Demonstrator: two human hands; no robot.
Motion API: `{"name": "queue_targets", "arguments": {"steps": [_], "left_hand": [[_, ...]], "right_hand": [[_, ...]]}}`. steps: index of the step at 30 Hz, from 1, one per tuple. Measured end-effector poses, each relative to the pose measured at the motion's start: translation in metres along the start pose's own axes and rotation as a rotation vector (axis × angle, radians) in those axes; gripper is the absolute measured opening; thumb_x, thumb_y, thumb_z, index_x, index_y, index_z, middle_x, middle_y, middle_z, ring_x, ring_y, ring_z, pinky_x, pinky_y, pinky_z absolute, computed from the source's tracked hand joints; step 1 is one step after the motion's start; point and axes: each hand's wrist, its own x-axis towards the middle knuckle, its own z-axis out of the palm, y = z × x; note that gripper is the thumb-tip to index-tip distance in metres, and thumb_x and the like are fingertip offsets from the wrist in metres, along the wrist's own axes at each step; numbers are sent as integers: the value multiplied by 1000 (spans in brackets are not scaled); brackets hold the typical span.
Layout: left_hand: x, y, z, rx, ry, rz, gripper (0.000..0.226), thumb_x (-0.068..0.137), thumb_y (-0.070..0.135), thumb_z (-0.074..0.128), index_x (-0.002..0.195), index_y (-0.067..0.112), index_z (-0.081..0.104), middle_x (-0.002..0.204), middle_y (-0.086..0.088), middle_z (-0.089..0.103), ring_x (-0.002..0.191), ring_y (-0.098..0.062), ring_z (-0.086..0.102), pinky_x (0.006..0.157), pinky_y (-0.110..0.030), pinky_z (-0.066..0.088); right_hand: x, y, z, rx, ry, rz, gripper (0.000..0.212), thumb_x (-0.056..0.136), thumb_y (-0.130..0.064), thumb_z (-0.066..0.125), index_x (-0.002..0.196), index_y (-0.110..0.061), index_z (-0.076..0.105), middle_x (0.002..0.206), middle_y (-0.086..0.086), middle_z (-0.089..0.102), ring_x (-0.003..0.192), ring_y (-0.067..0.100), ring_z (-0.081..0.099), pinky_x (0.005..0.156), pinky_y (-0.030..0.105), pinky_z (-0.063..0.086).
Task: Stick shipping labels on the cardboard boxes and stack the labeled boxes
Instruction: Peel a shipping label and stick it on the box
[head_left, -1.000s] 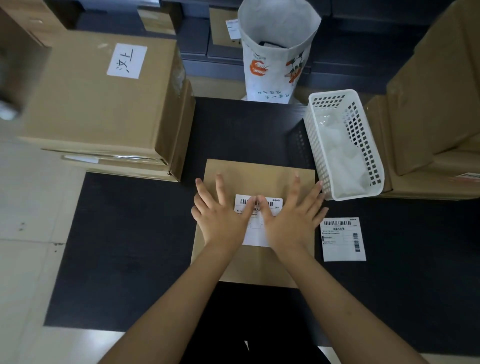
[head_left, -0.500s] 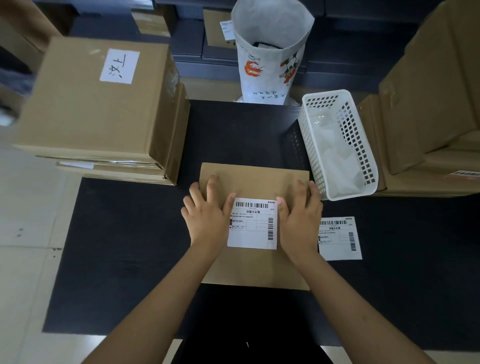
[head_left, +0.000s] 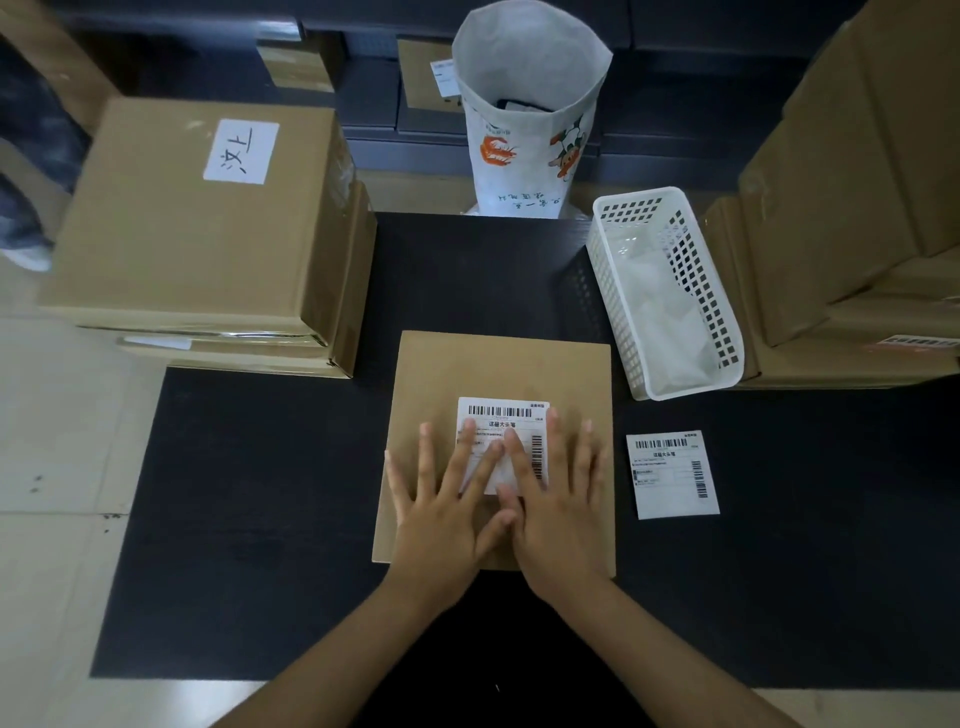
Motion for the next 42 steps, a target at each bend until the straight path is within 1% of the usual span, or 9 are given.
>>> {"name": "queue_targets", "arguments": {"steps": [3, 7, 13, 21, 24, 27, 30, 34, 42], "left_hand": [[5, 1, -7, 1, -11, 63, 72, 96, 65, 11, 154, 22, 11, 162, 1, 4, 148, -26, -2, 115, -56, -7], [20, 4, -22, -40, 15, 90, 73, 97, 63, 6, 154, 17, 6, 162, -2, 0, 148, -22, -6, 117, -48, -8], [43, -13, -14, -49, -44, 206, 77, 95, 63, -3, 153, 13, 3, 161, -3, -2, 148, -14, -10, 120, -40, 0], [32, -39, -11, -43, 38, 4, 71, 100, 54, 1, 152, 7, 14, 160, -8, 10, 148, -20, 2, 118, -37, 4], [31, -30, -14, -139, 72, -50, 68, 100, 52, 2, 152, 8, 9, 160, -6, 3, 148, -17, -5, 119, -34, -2], [19, -14, -22, -139, 82, 103, 64, 102, 48, 4, 153, 10, 5, 161, -5, -2, 148, -19, -6, 120, -37, -3], [6, -7, -13, -102, 10, 214, 67, 100, 54, 6, 153, 13, 4, 162, -2, -3, 148, -18, -6, 119, -43, 1], [5, -18, -1, -34, -34, 206, 69, 100, 56, 9, 153, 12, 14, 161, -4, 9, 148, -19, 4, 116, -44, 12], [-8, -33, 0, -82, 15, 73, 60, 103, 46, 10, 153, 12, 9, 161, -2, 3, 148, -15, -5, 118, -37, 3]], "right_hand": [[1, 0, -3, -11, -3, -88, 57, 101, -44, 14, 154, -23, 14, 162, 8, 3, 148, 35, 1, 116, 55, 6], [17, -7, -9, 68, 18, -89, 56, 103, -39, 5, 154, -16, 13, 162, 4, 9, 149, 27, 1, 119, 49, 1], [34, 2, 2, 57, -18, -97, 56, 100, -34, 21, 153, -14, 18, 161, 1, 15, 149, 23, 3, 118, 49, 3], [29, 19, 5, 66, 57, 39, 59, 100, -38, 22, 152, -9, 20, 160, 4, 16, 149, 23, 6, 120, 44, 3], [29, 17, 2, 192, 115, 107, 59, 101, -37, 20, 151, -5, 16, 161, 9, 12, 149, 23, 1, 121, 40, 2], [18, 9, -8, 230, 110, -41, 58, 102, -35, 20, 152, -5, 18, 160, 9, 12, 149, 24, 1, 121, 40, 0], [1, 1, -2, 137, 9, -224, 58, 102, -36, 21, 153, -9, 17, 161, 5, 10, 149, 25, 1, 120, 45, 1], [-2, 9, 7, 35, -26, -176, 55, 102, -35, 18, 152, -12, 23, 161, 0, 15, 149, 23, 7, 117, 49, 8], [-8, 19, 6, 156, 45, 30, 55, 102, -35, 18, 152, -12, 18, 161, 1, 15, 149, 19, 1, 120, 41, 2]]}}
